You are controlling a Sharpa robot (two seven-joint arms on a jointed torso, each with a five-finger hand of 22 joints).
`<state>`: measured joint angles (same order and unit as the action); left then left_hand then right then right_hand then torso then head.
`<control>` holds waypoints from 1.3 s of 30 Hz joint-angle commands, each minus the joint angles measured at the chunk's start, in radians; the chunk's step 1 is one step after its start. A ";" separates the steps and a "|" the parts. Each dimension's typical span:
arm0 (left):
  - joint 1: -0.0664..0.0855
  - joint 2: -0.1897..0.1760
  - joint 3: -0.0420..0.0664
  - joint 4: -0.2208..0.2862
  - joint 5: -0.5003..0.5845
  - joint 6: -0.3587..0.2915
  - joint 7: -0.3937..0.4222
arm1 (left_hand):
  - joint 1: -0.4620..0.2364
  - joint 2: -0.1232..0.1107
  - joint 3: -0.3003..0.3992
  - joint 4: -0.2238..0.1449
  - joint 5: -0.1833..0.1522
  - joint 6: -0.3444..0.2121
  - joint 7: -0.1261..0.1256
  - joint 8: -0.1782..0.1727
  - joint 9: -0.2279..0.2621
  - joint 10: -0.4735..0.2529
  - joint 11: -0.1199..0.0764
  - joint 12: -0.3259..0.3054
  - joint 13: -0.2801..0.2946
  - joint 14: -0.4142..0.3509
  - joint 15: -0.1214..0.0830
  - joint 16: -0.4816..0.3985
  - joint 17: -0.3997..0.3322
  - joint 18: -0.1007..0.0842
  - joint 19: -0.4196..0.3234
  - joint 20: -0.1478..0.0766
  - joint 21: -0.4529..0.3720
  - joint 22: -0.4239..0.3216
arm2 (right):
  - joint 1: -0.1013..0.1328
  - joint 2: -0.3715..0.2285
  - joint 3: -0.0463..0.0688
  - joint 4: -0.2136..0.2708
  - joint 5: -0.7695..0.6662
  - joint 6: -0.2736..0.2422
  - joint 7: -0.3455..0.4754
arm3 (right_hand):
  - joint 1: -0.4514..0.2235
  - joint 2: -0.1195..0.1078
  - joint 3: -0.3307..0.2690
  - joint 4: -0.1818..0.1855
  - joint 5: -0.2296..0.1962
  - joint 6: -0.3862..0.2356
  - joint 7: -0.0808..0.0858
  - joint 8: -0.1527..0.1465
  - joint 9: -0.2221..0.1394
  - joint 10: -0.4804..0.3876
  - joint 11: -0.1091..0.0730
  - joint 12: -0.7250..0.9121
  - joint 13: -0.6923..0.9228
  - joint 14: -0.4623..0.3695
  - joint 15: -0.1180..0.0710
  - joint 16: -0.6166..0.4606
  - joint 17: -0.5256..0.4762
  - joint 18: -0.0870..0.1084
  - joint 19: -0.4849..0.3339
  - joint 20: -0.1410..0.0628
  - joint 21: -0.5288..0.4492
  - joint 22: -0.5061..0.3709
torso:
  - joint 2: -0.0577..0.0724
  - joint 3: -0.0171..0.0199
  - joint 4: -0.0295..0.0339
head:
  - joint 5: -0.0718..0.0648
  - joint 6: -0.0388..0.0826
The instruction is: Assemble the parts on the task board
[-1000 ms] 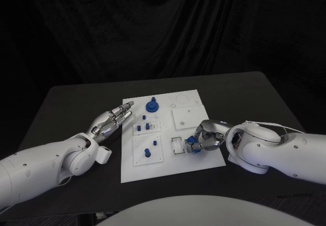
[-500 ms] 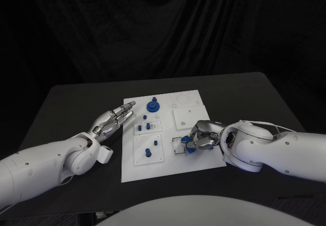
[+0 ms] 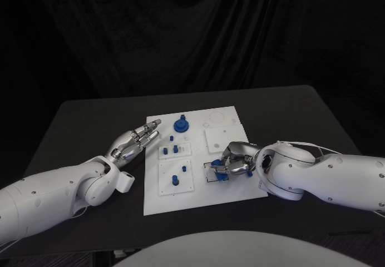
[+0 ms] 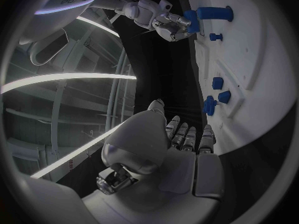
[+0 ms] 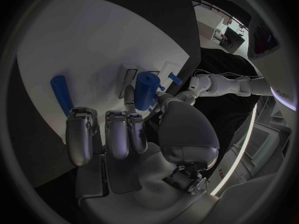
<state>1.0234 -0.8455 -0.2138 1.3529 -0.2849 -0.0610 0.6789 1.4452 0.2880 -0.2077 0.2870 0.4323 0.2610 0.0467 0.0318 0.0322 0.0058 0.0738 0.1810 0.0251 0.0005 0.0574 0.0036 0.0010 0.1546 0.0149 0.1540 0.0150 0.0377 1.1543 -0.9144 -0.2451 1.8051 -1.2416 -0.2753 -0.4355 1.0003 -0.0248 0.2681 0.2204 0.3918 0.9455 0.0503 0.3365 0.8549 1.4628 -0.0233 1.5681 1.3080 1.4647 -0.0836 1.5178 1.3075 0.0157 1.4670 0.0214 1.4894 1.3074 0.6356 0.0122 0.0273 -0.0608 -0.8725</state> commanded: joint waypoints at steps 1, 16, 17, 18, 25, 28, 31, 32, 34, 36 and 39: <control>-0.002 0.003 0.001 0.000 0.005 0.009 0.054 | 0.007 -0.001 0.004 0.003 0.000 -0.001 0.008 0.006 0.002 0.002 -0.003 0.002 0.000 0.000 0.004 -0.004 -0.001 0.012 -0.001 0.006 -0.003 0.001 | 0.000 0.004 -0.001 -0.003 0.004 0.007 -0.007 | -0.017 0.008 0.000 0.011 -0.023 0.007 -0.002 -0.006 0.002 0.108 0.000 0.003 0.263 0.080 -0.003 -0.003 0.117 0.010 0.062 0.003 -0.005 0.230 | 0.000 0.0003 -0.0006 | 0.002 0.000; -0.002 0.006 0.001 -0.005 0.005 0.015 0.052 | 0.007 0.000 0.003 0.003 -0.003 0.000 0.013 0.006 0.002 0.002 -0.006 -0.001 -0.001 0.000 0.005 -0.004 -0.001 0.014 -0.001 0.008 -0.003 0.002 | 0.000 0.009 -0.001 -0.003 -0.002 0.003 0.006 | -0.074 0.021 -0.060 0.068 -0.137 0.014 -0.003 -0.018 0.017 0.108 -0.001 0.003 0.263 0.080 -0.003 -0.003 0.115 0.010 0.061 0.003 -0.006 0.229 | 0.000 0.0003 -0.0005 | 0.010 0.000; -0.002 0.006 0.001 -0.006 0.005 0.015 0.052 | 0.007 0.000 0.003 0.003 -0.003 0.000 0.013 0.006 0.002 0.002 -0.006 -0.001 -0.001 0.000 0.005 -0.004 -0.001 0.014 -0.001 0.008 -0.003 0.002 | 0.000 0.009 -0.001 -0.003 -0.003 0.003 0.007 | -0.074 0.021 -0.060 0.068 -0.137 0.014 -0.003 -0.018 0.017 0.108 -0.001 0.003 0.263 0.080 -0.003 -0.003 0.115 0.010 0.061 0.003 -0.006 0.229 | 0.000 0.0002 -0.0007 | 0.010 0.000; -0.002 0.007 0.001 -0.006 0.005 0.015 0.052 | 0.007 0.000 0.003 0.003 -0.003 0.000 0.013 0.006 0.002 0.002 -0.006 -0.001 -0.001 0.000 0.005 -0.004 -0.001 0.014 -0.001 0.008 -0.003 0.002 | 0.000 0.010 -0.001 -0.003 -0.004 0.003 0.007 | -0.079 0.024 -0.067 0.068 -0.152 0.015 -0.003 -0.019 0.018 0.108 -0.001 0.003 0.263 0.080 -0.003 -0.002 0.116 0.010 0.062 0.003 -0.006 0.229 | 0.000 0.0001 -0.0003 | 0.010 0.000; -0.002 0.008 0.001 -0.008 0.005 0.016 0.051 | 0.007 0.000 0.003 0.003 -0.003 0.000 0.013 0.006 0.002 0.002 -0.006 -0.001 -0.001 0.000 0.005 -0.004 -0.001 0.014 -0.001 0.008 -0.003 0.002 | 0.000 0.009 -0.001 -0.002 -0.006 0.000 0.012 | -0.118 0.039 -0.110 0.069 -0.233 0.020 -0.004 -0.025 0.026 0.108 -0.002 0.003 0.263 0.081 -0.003 0.000 0.120 0.008 0.065 0.003 0.000 0.232 | 0.000 -0.0002 -0.0004 | 0.012 0.000; -0.002 0.009 0.001 -0.009 0.005 0.014 0.052 | 0.007 0.000 0.003 0.003 -0.006 0.001 0.017 0.006 0.002 0.001 -0.008 -0.006 -0.001 0.000 0.006 -0.004 -0.001 0.015 -0.002 0.010 -0.003 0.001 | 0.000 0.007 -0.001 -0.002 -0.006 -0.003 0.015 | -0.115 0.036 -0.115 0.066 -0.243 0.020 -0.004 -0.025 0.028 0.108 -0.002 0.003 0.263 0.081 -0.003 0.000 0.120 0.008 0.066 0.003 0.002 0.233 | 0.000 0.0003 -0.0007 | 0.014 0.000; -0.002 0.010 0.001 -0.010 0.005 0.014 0.052 | 0.007 0.000 0.003 0.003 -0.007 0.001 0.017 0.006 0.002 0.001 -0.009 -0.006 -0.001 0.000 0.006 -0.004 -0.001 0.015 -0.002 0.010 -0.003 0.000 | 0.000 0.006 -0.001 -0.001 -0.006 -0.010 0.020 | -0.116 0.036 -0.126 0.068 -0.264 0.021 -0.004 -0.026 0.031 0.108 -0.002 0.003 0.263 0.081 -0.004 0.001 0.121 0.007 0.066 0.002 0.004 0.233 | 0.000 0.0004 -0.0004 | 0.014 0.000; -0.002 0.010 0.001 -0.011 0.005 0.014 0.052 | 0.007 0.000 0.003 0.003 -0.007 0.001 0.017 0.006 0.002 0.001 -0.009 -0.006 -0.001 0.000 0.006 -0.004 -0.001 0.015 -0.002 0.010 -0.003 0.000 | 0.000 0.005 -0.001 -0.001 -0.006 -0.013 0.022 | -0.117 0.038 -0.128 0.069 -0.268 0.022 -0.005 -0.026 0.032 0.108 -0.002 0.003 0.263 0.081 -0.004 0.001 0.120 0.007 0.066 0.002 0.004 0.233 | 0.000 0.0003 -0.0004 | 0.014 0.000; -0.002 0.010 0.001 -0.011 0.005 0.014 0.052 | 0.007 0.000 0.003 0.003 -0.007 0.001 0.017 0.006 0.002 0.001 -0.009 -0.006 -0.001 0.000 0.006 -0.004 -0.001 0.015 -0.002 0.010 -0.003 0.000 | 0.000 0.003 -0.001 0.000 -0.006 -0.021 0.028 | -0.127 0.045 -0.135 0.071 -0.275 0.023 -0.005 -0.025 0.034 0.108 -0.003 0.003 0.263 0.081 -0.004 0.001 0.121 0.007 0.067 0.002 0.004 0.234 | 0.000 0.0003 -0.0007 | 0.015 0.000; -0.002 0.011 0.001 -0.012 0.005 0.014 0.051 | 0.007 0.000 0.003 0.003 -0.007 0.001 0.017 0.006 0.002 0.001 -0.009 -0.006 -0.001 0.000 0.006 -0.004 -0.001 0.015 -0.002 0.010 -0.003 0.000 | 0.000 0.001 -0.001 0.001 -0.006 -0.031 0.036 | -0.130 0.048 -0.137 0.072 -0.277 0.024 -0.005 -0.025 0.035 0.108 -0.003 0.003 0.263 0.081 -0.004 0.001 0.121 0.007 0.067 0.002 0.005 0.234 | 0.000 0.0004 -0.0007 | 0.016 0.000; -0.002 0.011 0.001 -0.012 0.005 0.014 0.052 | 0.007 0.000 0.003 0.003 -0.007 0.001 0.017 0.006 0.002 0.001 -0.009 -0.006 -0.001 0.000 0.006 -0.004 -0.001 0.015 -0.002 0.010 -0.003 0.000 | 0.000 -0.003 -0.001 0.004 -0.005 -0.047 0.051 | -0.132 0.049 -0.138 0.072 -0.277 0.024 -0.005 -0.025 0.036 0.108 -0.003 0.003 0.263 0.081 -0.004 0.002 0.122 0.007 0.067 0.002 0.005 0.234 | 0.000 0.0002 -0.0008 | 0.019 0.000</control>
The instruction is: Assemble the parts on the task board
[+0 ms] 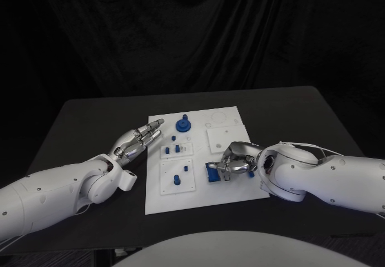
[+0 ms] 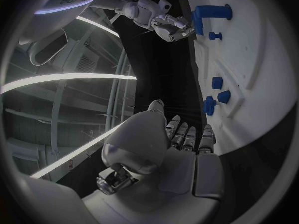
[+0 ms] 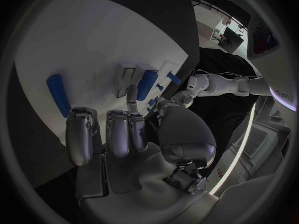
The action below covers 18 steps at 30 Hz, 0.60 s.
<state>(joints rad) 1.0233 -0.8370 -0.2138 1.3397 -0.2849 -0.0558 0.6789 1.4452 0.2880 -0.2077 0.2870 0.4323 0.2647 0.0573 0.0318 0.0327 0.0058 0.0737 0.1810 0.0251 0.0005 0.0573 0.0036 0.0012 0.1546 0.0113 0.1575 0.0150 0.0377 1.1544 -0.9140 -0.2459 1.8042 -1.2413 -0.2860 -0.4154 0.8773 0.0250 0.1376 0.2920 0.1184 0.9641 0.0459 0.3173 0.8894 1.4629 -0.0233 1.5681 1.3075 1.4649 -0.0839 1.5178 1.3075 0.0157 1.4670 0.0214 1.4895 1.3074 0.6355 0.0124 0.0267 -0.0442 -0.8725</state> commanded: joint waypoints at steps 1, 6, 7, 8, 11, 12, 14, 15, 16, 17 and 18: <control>-0.002 0.002 0.001 0.001 0.005 0.009 0.052 | 0.007 0.000 0.003 0.003 -0.007 -0.003 0.007 0.006 0.001 0.001 -0.009 -0.006 -0.001 0.000 0.006 -0.004 -0.001 0.015 0.002 0.007 -0.003 0.000 | 0.000 -0.005 0.000 0.006 -0.005 -0.042 0.038 | -0.004 0.000 -0.009 -0.003 0.003 0.005 -0.001 -0.005 0.003 0.108 -0.003 0.003 0.263 0.081 -0.004 0.003 0.125 0.006 0.067 0.002 0.006 0.234 | 0.000 0.0001 -0.0002 | 0.003 0.000; -0.002 0.002 0.001 0.001 0.005 0.010 0.052 | 0.007 0.000 0.003 0.003 -0.007 -0.003 0.007 0.006 0.001 0.001 -0.009 -0.006 -0.001 0.000 0.006 -0.004 -0.001 0.015 0.002 0.007 -0.003 0.000 | 0.000 -0.012 0.000 0.013 -0.013 -0.046 0.066 | 0.089 -0.021 -0.013 -0.050 0.036 -0.010 0.000 -0.002 0.027 0.108 -0.002 0.003 0.263 0.082 -0.003 0.005 0.129 0.005 0.069 0.002 0.010 0.236 | 0.001 0.0002 -0.0005 | 0.004 0.000; -0.002 0.002 0.001 0.001 0.005 0.010 0.052 | 0.007 0.000 0.003 0.003 -0.007 -0.003 0.007 0.006 0.001 0.001 -0.009 -0.006 -0.001 0.000 0.006 -0.004 -0.001 0.015 0.002 0.007 -0.003 0.000 | 0.000 -0.012 0.000 0.014 -0.015 -0.045 0.068 | 0.098 -0.023 -0.012 -0.056 0.039 -0.011 0.000 -0.001 0.030 0.108 -0.001 0.003 0.263 0.082 -0.003 0.005 0.129 0.005 0.069 0.002 0.010 0.236 | 0.001 0.0002 -0.0005 | 0.004 0.000; -0.002 0.002 0.001 0.001 0.005 0.010 0.052 | 0.007 0.000 0.003 0.003 -0.007 -0.003 0.007 0.006 0.001 0.001 -0.009 -0.006 -0.001 0.000 0.006 -0.004 -0.001 0.015 0.002 0.007 -0.003 0.000 | 0.000 -0.014 0.000 0.016 -0.023 -0.043 0.072 | 0.116 -0.030 -0.016 -0.067 0.039 -0.020 0.002 0.004 0.040 0.108 -0.001 0.003 0.263 0.082 -0.002 0.006 0.129 0.005 0.069 0.003 0.010 0.236 | 0.000 0.0003 -0.0004 | 0.005 0.000; -0.002 0.002 0.001 0.001 0.005 0.011 0.052 | 0.007 0.000 0.003 0.003 -0.007 -0.003 0.007 0.006 0.001 0.001 -0.009 -0.006 -0.001 0.000 0.006 -0.004 -0.001 0.015 0.002 0.007 -0.003 0.000 | 0.000 -0.018 0.000 0.022 -0.047 -0.038 0.079 | 0.153 -0.044 -0.024 -0.091 0.029 -0.036 0.004 0.021 0.063 0.108 0.001 0.003 0.263 0.082 0.000 0.006 0.130 0.005 0.069 0.004 0.011 0.236 | 0.000 0.0005 -0.0004 | 0.006 0.000; -0.002 0.001 0.001 0.001 0.005 0.011 0.052 | 0.007 0.000 0.002 0.003 -0.009 -0.003 0.007 0.006 0.001 0.001 -0.009 -0.006 -0.001 0.000 0.006 -0.004 -0.001 0.016 0.002 0.007 -0.003 0.000 | 0.000 -0.021 0.000 0.023 -0.055 -0.037 0.081 | 0.163 -0.045 -0.029 -0.096 0.025 -0.044 0.005 0.030 0.075 0.108 0.002 0.003 0.263 0.082 -0.001 0.006 0.129 0.005 0.069 0.005 0.010 0.236 | 0.000 0.0004 0.0002 | 0.006 0.000; -0.002 0.001 0.001 0.001 0.005 0.011 0.051 | 0.007 0.000 0.002 0.003 -0.009 -0.003 0.007 0.006 0.001 0.001 -0.009 -0.006 -0.001 0.000 0.006 -0.004 -0.001 0.016 0.002 0.007 -0.003 0.000 | 0.000 -0.025 0.000 0.027 -0.067 -0.034 0.082 | 0.180 -0.051 -0.036 -0.106 0.016 -0.057 0.006 0.045 0.092 0.108 0.003 0.003 0.263 0.082 0.001 0.006 0.130 0.005 0.069 0.006 0.010 0.236 | 0.000 0.0003 -0.0002 | 0.008 0.000; -0.002 0.001 0.001 0.001 0.005 0.011 0.051 | 0.007 0.000 0.002 0.003 -0.009 -0.003 0.007 0.006 0.001 0.001 -0.009 -0.006 -0.001 0.000 0.006 -0.004 -0.001 0.016 0.002 0.007 -0.003 0.000 | 0.000 -0.028 0.000 0.028 -0.072 -0.033 0.082 | 0.185 -0.051 -0.040 -0.108 0.010 -0.061 0.006 0.052 0.100 0.108 0.003 0.003 0.263 0.081 0.001 0.006 0.129 0.005 0.069 0.006 0.010 0.236 | 0.000 0.0003 -0.0002 | 0.008 0.000; -0.002 0.001 0.001 0.001 0.005 0.011 0.051 | 0.007 0.000 0.002 0.003 -0.009 -0.003 0.007 0.006 0.001 0.001 -0.009 -0.006 -0.001 0.000 0.006 -0.004 -0.001 0.016 0.002 0.007 -0.003 0.000 | 0.000 -0.031 0.000 0.030 -0.076 -0.034 0.081 | 0.190 -0.050 -0.043 -0.109 0.006 -0.065 0.006 0.060 0.108 0.108 0.003 0.003 0.263 0.081 0.001 0.006 0.128 0.006 0.068 0.006 0.009 0.235 | 0.000 0.0004 -0.0007 | 0.008 0.000; -0.002 0.000 0.001 0.001 0.005 0.011 0.051 | 0.007 0.000 0.002 0.003 -0.009 -0.003 0.007 0.006 0.001 0.001 -0.009 -0.006 -0.001 0.000 0.006 -0.004 -0.001 0.016 0.002 0.007 -0.003 0.000 | -0.001 -0.033 0.000 0.031 -0.078 -0.034 0.081 | 0.191 -0.050 -0.044 -0.110 0.005 -0.067 0.006 0.062 0.111 0.108 0.003 0.003 0.263 0.081 0.001 0.006 0.127 0.006 0.068 0.007 0.009 0.235 | 0.000 0.0004 -0.0007 | 0.009 0.000; -0.002 0.000 0.001 0.002 0.005 0.011 0.051 | 0.007 0.000 0.002 0.003 -0.009 -0.003 0.007 0.006 0.001 0.001 -0.009 -0.006 -0.001 0.000 0.006 -0.004 -0.001 0.016 0.002 0.007 -0.003 0.000 | -0.001 -0.036 0.000 0.033 -0.081 -0.034 0.080 | 0.191 -0.050 -0.044 -0.110 0.005 -0.067 0.006 0.062 0.111 0.108 0.003 0.003 0.263 0.081 0.001 0.006 0.127 0.006 0.068 0.007 0.009 0.235 | 0.000 0.0004 -0.0007 | 0.009 0.000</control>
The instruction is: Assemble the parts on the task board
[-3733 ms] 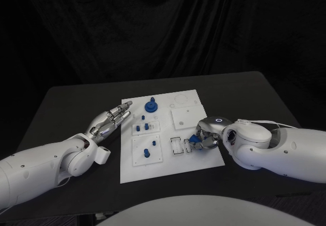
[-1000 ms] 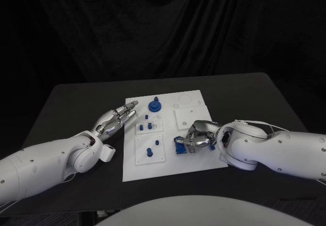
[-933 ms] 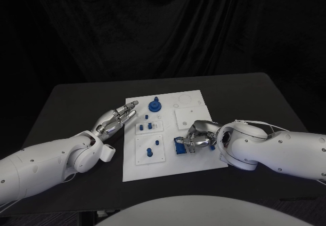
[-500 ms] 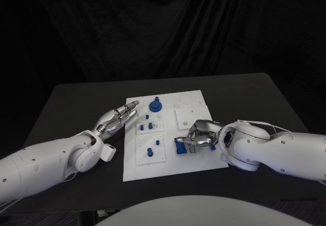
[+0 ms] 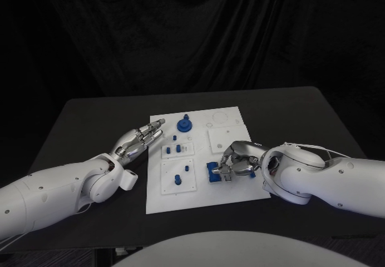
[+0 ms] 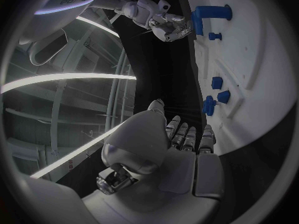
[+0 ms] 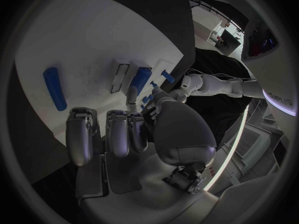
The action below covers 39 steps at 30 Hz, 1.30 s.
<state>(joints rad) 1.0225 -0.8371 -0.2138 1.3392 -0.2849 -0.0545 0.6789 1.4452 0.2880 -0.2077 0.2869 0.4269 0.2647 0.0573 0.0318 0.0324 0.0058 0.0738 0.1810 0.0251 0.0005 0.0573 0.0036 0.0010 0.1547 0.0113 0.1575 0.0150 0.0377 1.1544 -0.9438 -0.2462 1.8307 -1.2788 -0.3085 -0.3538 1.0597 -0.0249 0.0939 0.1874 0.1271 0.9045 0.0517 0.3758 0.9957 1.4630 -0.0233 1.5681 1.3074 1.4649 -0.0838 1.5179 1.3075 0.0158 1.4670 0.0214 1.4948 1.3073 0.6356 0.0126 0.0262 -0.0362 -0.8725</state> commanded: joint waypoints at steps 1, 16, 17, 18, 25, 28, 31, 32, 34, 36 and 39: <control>-0.002 0.000 0.001 0.002 0.005 0.010 0.051 | 0.007 0.000 0.002 0.003 -0.003 -0.003 0.007 0.006 0.001 0.001 -0.009 -0.006 -0.001 0.000 0.006 -0.004 -0.001 0.016 0.002 0.007 -0.003 0.000 | -0.001 -0.012 0.000 0.008 -0.049 -0.013 0.017 | 0.011 0.007 -0.001 -0.003 -0.001 -0.009 -0.001 0.012 0.012 0.108 0.003 0.003 0.263 0.081 0.001 0.006 0.127 0.005 0.068 0.007 0.004 0.235 | -0.001 -0.0001 0.0000 | 0.001 0.000; -0.002 -0.005 0.001 0.005 0.005 0.006 0.052 | 0.008 0.000 0.003 0.003 -0.001 -0.004 0.005 0.006 0.001 0.001 -0.007 -0.004 -0.001 0.000 0.006 -0.004 -0.001 0.016 0.002 0.008 -0.003 0.001 | 0.001 -0.155 -0.001 0.063 -0.180 -0.023 -0.063 | 0.002 0.020 -0.025 0.033 0.159 -0.005 -0.008 0.025 0.011 0.108 -0.004 0.003 0.263 0.081 -0.004 0.007 0.129 0.005 0.070 0.002 0.007 0.236 | 0.000 -0.0014 0.0012 | 0.005 0.000; -0.002 -0.006 0.001 0.005 0.005 0.005 0.052 | 0.009 0.000 0.003 0.002 0.002 -0.004 0.004 0.005 0.001 0.001 -0.007 -0.004 -0.001 0.000 0.006 -0.004 -0.001 0.017 0.002 0.009 -0.003 0.001 | 0.001 -0.170 -0.001 0.068 -0.191 -0.022 -0.075 | 0.007 0.019 -0.024 0.034 0.183 -0.006 -0.008 0.024 0.009 0.108 -0.004 0.003 0.263 0.082 -0.005 0.007 0.130 0.005 0.070 0.002 0.007 0.236 | 0.000 -0.0013 0.0011 | 0.005 0.000; -0.002 -0.006 0.001 0.005 0.005 0.005 0.052 | 0.009 0.000 0.003 0.002 0.002 -0.004 0.004 0.005 0.001 0.001 -0.007 -0.004 -0.001 0.000 0.006 -0.004 -0.001 0.017 0.002 0.009 -0.003 0.001 | 0.001 -0.173 -0.001 0.068 -0.193 -0.022 -0.077 | 0.012 0.018 -0.022 0.033 0.200 -0.006 -0.009 0.023 0.007 0.108 -0.004 0.003 0.263 0.082 -0.005 0.009 0.133 0.004 0.070 0.001 0.008 0.237 | 0.000 -0.0013 0.0011 | 0.005 0.000; -0.002 -0.005 0.001 0.004 0.005 0.006 0.053 | 0.009 0.000 0.004 0.002 0.003 -0.004 0.004 0.005 0.001 0.001 -0.007 -0.004 -0.001 0.000 0.007 -0.004 -0.001 0.017 0.002 0.009 -0.003 0.001 | 0.001 -0.235 -0.003 0.087 -0.236 -0.031 -0.128 | 0.031 0.015 -0.014 0.033 0.257 -0.006 -0.010 0.021 0.001 0.108 -0.005 0.003 0.263 0.085 -0.006 0.014 0.146 0.003 0.072 0.000 0.012 0.238 | -0.001 -0.0024 0.0018 | 0.008 0.000; -0.002 -0.004 0.001 0.003 0.005 0.006 0.053 | 0.009 0.001 0.004 0.002 0.004 -0.004 0.004 0.005 0.001 0.001 -0.006 -0.004 -0.001 0.000 0.007 -0.004 -0.001 0.017 0.002 0.009 -0.003 0.001 | 0.001 -0.248 -0.003 0.089 -0.254 -0.034 -0.146 | 0.036 0.014 -0.010 0.032 0.278 -0.004 -0.011 0.022 0.000 0.108 -0.006 0.003 0.263 0.085 -0.006 0.014 0.146 0.003 0.073 0.000 0.013 0.239 | -0.001 -0.0018 0.0003 | 0.006 0.000; -0.002 -0.002 0.001 0.002 0.005 0.007 0.053 | 0.009 0.001 0.004 0.002 0.005 -0.005 0.004 0.005 0.001 0.001 -0.006 -0.003 -0.001 0.000 0.007 -0.004 -0.001 0.017 0.002 0.009 -0.003 0.001 | 0.001 -0.251 -0.003 0.086 -0.263 -0.028 -0.159 | 0.036 0.013 -0.010 0.033 0.281 -0.004 -0.010 0.021 0.000 0.108 -0.006 0.003 0.263 0.085 -0.007 0.014 0.146 0.003 0.073 0.000 0.013 0.239 | -0.001 -0.0005 0.0007 | 0.006 0.000; -0.002 -0.002 0.001 0.001 0.005 0.007 0.053 | 0.009 0.001 0.004 0.002 0.005 -0.005 0.004 0.005 0.001 0.001 -0.006 -0.003 -0.001 0.000 0.007 -0.004 -0.001 0.017 0.002 0.009 -0.003 0.001 | 0.001 -0.250 -0.003 0.082 -0.266 -0.024 -0.162 | 0.036 0.013 -0.010 0.033 0.281 -0.004 -0.010 0.021 0.000 0.108 -0.006 0.003 0.263 0.085 -0.007 0.014 0.145 0.003 0.073 0.000 0.014 0.239 | -0.001 -0.0005 0.0013 | 0.006 0.000; -0.002 0.000 0.001 0.001 0.005 0.007 0.054 | 0.009 0.001 0.004 0.002 0.005 -0.005 0.004 0.005 0.001 0.001 -0.006 -0.003 -0.001 0.000 0.007 -0.004 -0.001 0.017 0.002 0.009 -0.003 0.001 | 0.000 -0.245 -0.003 0.073 -0.269 -0.019 -0.167 | 0.036 0.013 -0.010 0.033 0.282 -0.004 -0.010 0.021 0.000 0.108 -0.006 0.003 0.263 0.084 -0.007 0.013 0.143 0.003 0.073 0.000 0.013 0.239 | 0.000 -0.0005 0.0023 | 0.003 0.000; -0.002 0.000 0.001 0.001 0.005 0.007 0.054 | 0.009 0.001 0.004 0.002 0.005 -0.005 0.004 0.005 0.001 0.001 -0.006 -0.003 -0.001 0.000 0.007 -0.004 -0.001 0.017 0.002 0.009 -0.003 0.001 | -0.001 -0.240 -0.003 0.067 -0.271 -0.017 -0.170 | 0.032 0.012 -0.011 0.037 0.278 -0.005 -0.009 0.020 -0.001 0.108 -0.005 0.003 0.263 0.084 -0.006 0.012 0.140 0.003 0.073 0.000 0.013 0.238 | 0.000 -0.0004 0.0021 | 0.002 0.000; -0.003 0.000 0.001 0.000 0.005 0.007 0.055 | 0.009 0.001 0.004 0.002 0.005 -0.005 0.004 0.005 0.001 0.001 -0.006 -0.003 -0.001 0.000 0.007 -0.004 -0.001 0.017 0.002 0.009 -0.003 0.001 | -0.004 -0.227 -0.003 0.057 -0.273 -0.015 -0.174 | 0.031 0.011 -0.012 0.039 0.273 -0.005 -0.009 0.020 -0.002 0.108 -0.004 0.003 0.263 0.083 -0.006 0.012 0.138 0.003 0.073 0.000 0.012 0.238 | 0.000 -0.0005 0.0001 | 0.006 0.000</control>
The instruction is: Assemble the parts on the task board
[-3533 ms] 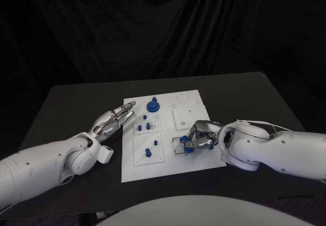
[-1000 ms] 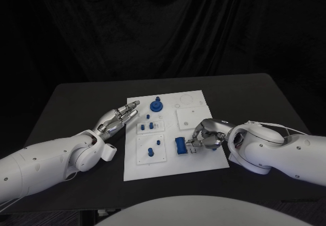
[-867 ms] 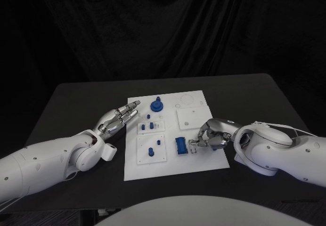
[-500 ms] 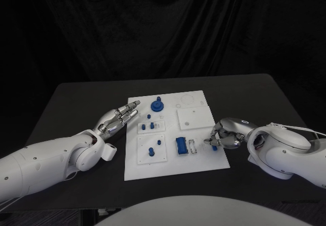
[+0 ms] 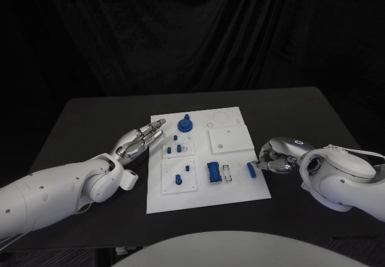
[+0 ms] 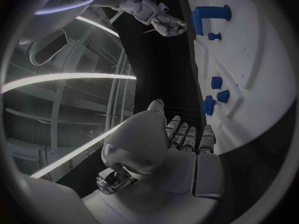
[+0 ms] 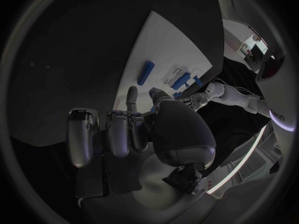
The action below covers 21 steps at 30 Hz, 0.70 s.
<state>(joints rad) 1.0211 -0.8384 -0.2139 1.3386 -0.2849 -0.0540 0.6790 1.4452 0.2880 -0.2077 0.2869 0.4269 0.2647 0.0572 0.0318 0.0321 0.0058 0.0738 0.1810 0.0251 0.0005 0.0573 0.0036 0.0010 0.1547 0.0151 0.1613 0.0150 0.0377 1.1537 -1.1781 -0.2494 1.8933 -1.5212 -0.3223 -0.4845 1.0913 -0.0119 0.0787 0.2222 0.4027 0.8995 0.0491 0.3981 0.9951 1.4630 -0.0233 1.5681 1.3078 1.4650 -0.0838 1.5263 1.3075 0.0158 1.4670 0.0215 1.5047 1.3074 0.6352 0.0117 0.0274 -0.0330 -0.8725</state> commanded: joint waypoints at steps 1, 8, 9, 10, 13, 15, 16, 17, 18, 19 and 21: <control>-0.002 0.001 0.001 0.001 0.005 0.007 0.054 | 0.009 0.001 0.004 0.002 0.005 -0.005 0.004 0.005 0.001 0.001 -0.006 -0.003 -0.001 0.000 0.007 -0.004 -0.001 0.017 -0.002 0.005 -0.003 0.001 | -0.004 0.010 0.000 -0.008 -0.031 -0.001 -0.043 | -0.002 -0.002 0.003 0.006 -0.010 0.000 -0.006 -0.003 -0.002 0.108 -0.004 0.003 0.263 0.083 -0.006 0.003 0.139 0.003 0.072 0.000 0.002 0.238 | 0.000 0.0004 -0.0011 | 0.002 0.000; -0.002 0.000 0.001 -0.001 0.005 0.007 0.055 | 0.011 0.000 0.005 0.001 0.007 -0.005 0.003 0.005 0.001 0.001 -0.005 -0.003 -0.001 0.000 0.007 -0.004 -0.001 0.018 -0.002 0.006 -0.003 0.001 | -0.007 0.030 0.000 -0.015 -0.032 0.006 -0.045 | -0.004 -0.001 0.003 0.011 -0.023 0.001 -0.005 -0.004 -0.004 0.108 -0.003 0.003 0.263 0.083 -0.006 0.003 0.137 0.004 0.072 0.000 0.001 0.238 | 0.000 -0.0007 0.0008 | 0.000 0.000; -0.003 0.001 0.001 -0.001 0.005 0.008 0.055 | 0.011 0.000 0.005 0.001 0.007 -0.005 0.003 0.005 0.001 0.001 -0.005 -0.003 -0.001 0.000 0.007 -0.004 -0.001 0.018 -0.002 0.006 -0.003 0.001 | -0.007 0.032 0.000 -0.015 -0.032 0.007 -0.045 | -0.004 -0.001 0.003 0.011 -0.023 0.001 -0.005 -0.004 -0.004 0.108 -0.003 0.003 0.263 0.083 -0.006 0.003 0.137 0.004 0.072 0.000 0.001 0.238 | 0.001 -0.0005 0.0007 | 0.000 0.000; -0.003 0.001 0.001 -0.001 0.005 0.008 0.055 | 0.011 0.000 0.005 0.001 0.007 -0.005 0.003 0.005 0.001 0.001 -0.005 -0.003 -0.001 0.000 0.007 -0.004 -0.001 0.018 -0.002 0.006 -0.003 0.001 | -0.008 0.033 0.000 -0.015 -0.032 0.007 -0.046 | -0.007 0.000 0.002 0.015 -0.035 0.001 -0.005 -0.005 -0.005 0.108 -0.003 0.003 0.263 0.083 -0.005 0.002 0.136 0.004 0.072 0.000 0.001 0.238 | 0.001 -0.0002 0.0004 | 0.001 0.000; -0.003 0.002 0.001 -0.002 0.005 0.009 0.054 | 0.011 0.000 0.005 0.001 0.007 -0.005 0.003 0.005 0.001 0.001 -0.005 -0.003 -0.001 0.000 0.007 -0.004 -0.001 0.018 -0.002 0.006 -0.003 0.001 | -0.009 0.039 0.000 -0.017 -0.032 0.011 -0.047 | -0.012 0.001 -0.001 0.023 -0.069 0.002 -0.004 -0.006 -0.007 0.108 -0.002 0.003 0.263 0.083 -0.005 0.003 0.136 0.004 0.072 0.001 0.001 0.238 | 0.001 0.0009 -0.0003 | 0.001 0.000; -0.003 0.002 0.001 -0.002 0.005 0.009 0.054 | 0.011 0.000 0.005 0.001 0.007 -0.006 0.003 0.005 0.001 0.001 -0.004 -0.003 -0.001 0.000 0.007 -0.004 -0.001 0.018 -0.001 0.006 -0.003 0.001 | -0.010 0.042 0.000 -0.019 -0.032 0.018 -0.049 | -0.012 0.001 -0.001 0.023 -0.069 0.002 -0.004 -0.006 -0.007 0.108 -0.002 0.003 0.263 0.083 -0.005 0.003 0.136 0.004 0.072 0.001 0.001 0.238 | 0.000 0.0010 0.0001 | 0.002 0.000; -0.003 0.002 0.001 -0.002 0.005 0.009 0.054 | 0.011 0.000 0.005 0.001 0.007 -0.006 0.003 0.005 0.001 0.001 -0.004 -0.003 -0.001 0.000 0.007 -0.004 -0.001 0.018 -0.001 0.006 -0.003 0.001 | -0.010 0.043 0.000 -0.020 -0.032 0.020 -0.050 | -0.012 0.001 -0.001 0.023 -0.069 0.002 -0.004 -0.006 -0.007 0.108 -0.002 0.003 0.263 0.083 -0.005 0.003 0.136 0.004 0.072 0.001 0.001 0.238 | 0.000 0.0008 0.0001 | 0.002 0.000; -0.003 0.002 0.001 -0.002 0.005 0.009 0.054 | 0.011 0.000 0.005 0.001 0.007 -0.006 0.003 0.005 0.001 0.001 -0.004 -0.003 -0.001 0.000 0.007 -0.004 -0.001 0.018 -0.001 0.006 -0.003 0.001 | -0.011 0.045 0.000 -0.022 -0.032 0.026 -0.052 | -0.013 0.001 -0.001 0.023 -0.070 0.002 -0.004 -0.006 -0.008 0.108 -0.002 0.003 0.263 0.083 -0.005 0.002 0.135 0.004 0.072 0.001 0.001 0.237 | 0.000 0.0003 0.0000 | 0.002 0.000; -0.003 0.002 0.001 -0.002 0.005 0.009 0.054 | 0.011 0.000 0.005 0.001 0.007 -0.006 0.003 0.005 0.001 0.001 -0.004 -0.003 -0.001 0.000 0.007 -0.004 -0.001 0.018 -0.001 0.006 -0.003 0.001 | -0.013 0.048 0.000 -0.026 -0.032 0.033 -0.055 | -0.013 0.001 -0.002 0.024 -0.072 0.002 -0.004 -0.006 -0.008 0.108 -0.002 0.003 0.263 0.082 -0.005 0.002 0.133 0.004 0.071 0.001 0.001 0.237 | 0.001 0.0002 -0.0001 | 0.002 0.000; -0.003 0.002 0.001 -0.002 0.005 0.009 0.054 | 0.011 0.000 0.005 0.001 0.007 -0.006 0.003 0.005 0.001 0.001 -0.004 -0.003 -0.001 0.000 0.007 -0.004 -0.001 0.018 -0.001 0.006 -0.003 0.001 | -0.015 0.050 0.000 -0.028 -0.032 0.038 -0.057 | -0.013 0.001 -0.002 0.024 -0.072 0.002 -0.004 -0.006 -0.008 0.108 -0.002 0.003 0.263 0.082 -0.005 0.001 0.132 0.004 0.071 0.001 -0.001 0.237 | 0.001 0.0001 -0.0001 | 0.002 0.000; -0.004 0.002 0.001 -0.002 0.005 0.010 0.053 | 0.011 0.000 0.005 0.001 0.007 -0.006 0.003 0.005 0.001 0.001 -0.004 -0.003 -0.001 0.000 0.007 -0.004 -0.001 0.018 -0.001 0.006 -0.003 0.001 | -0.023 0.056 0.000 -0.035 -0.032 0.047 -0.060 | -0.012 0.001 -0.002 0.024 -0.070 0.001 -0.003 -0.007 -0.009 0.108 -0.002 0.003 0.263 0.080 -0.004 -0.002 0.123 0.006 0.068 0.001 -0.007 0.234 | 0.001 0.0005 -0.0003 | 0.004 0.000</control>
<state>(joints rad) 1.0191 -0.8383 -0.2139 1.3354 -0.2849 -0.0537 0.6790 1.4452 0.2880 -0.2077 0.2869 0.4316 0.2647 0.0573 0.0318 0.0320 0.0058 0.0737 0.1810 0.0251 0.0005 0.0573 0.0036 0.0011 0.1548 0.0151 0.1612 0.0150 0.0377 1.1372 -1.1244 -0.2492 1.8617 -1.5430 -0.3048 -0.5167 1.0913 -0.0119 0.0774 0.2400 0.3361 0.8996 0.0491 0.3981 0.9877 1.4630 -0.0233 1.5681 1.3076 1.4650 -0.0838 1.5262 1.3075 0.0157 1.4670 0.0214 1.5046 1.3073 0.6357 0.0119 0.0273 -0.0308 -0.8725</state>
